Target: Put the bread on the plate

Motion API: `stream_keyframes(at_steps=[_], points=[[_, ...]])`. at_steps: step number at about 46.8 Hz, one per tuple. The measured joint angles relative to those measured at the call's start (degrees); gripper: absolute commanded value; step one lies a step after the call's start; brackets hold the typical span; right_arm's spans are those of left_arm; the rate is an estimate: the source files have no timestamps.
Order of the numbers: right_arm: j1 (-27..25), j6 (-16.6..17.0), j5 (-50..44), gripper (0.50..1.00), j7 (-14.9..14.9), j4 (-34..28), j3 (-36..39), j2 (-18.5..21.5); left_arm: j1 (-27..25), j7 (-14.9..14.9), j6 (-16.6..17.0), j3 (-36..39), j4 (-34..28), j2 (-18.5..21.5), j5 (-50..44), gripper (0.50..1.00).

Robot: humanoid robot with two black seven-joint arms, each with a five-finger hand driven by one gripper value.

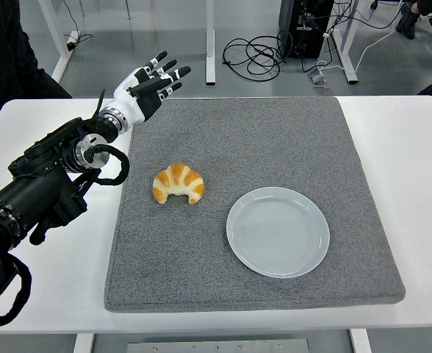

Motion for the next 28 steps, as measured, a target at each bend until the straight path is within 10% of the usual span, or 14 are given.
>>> stream_keyframes(at_steps=[28], points=[[0.0,0.0,0.0,1.000,0.0,0.0,0.0,0.0,0.1,-1.8,0.1,-0.1,0.1,0.0,-0.1,0.981]])
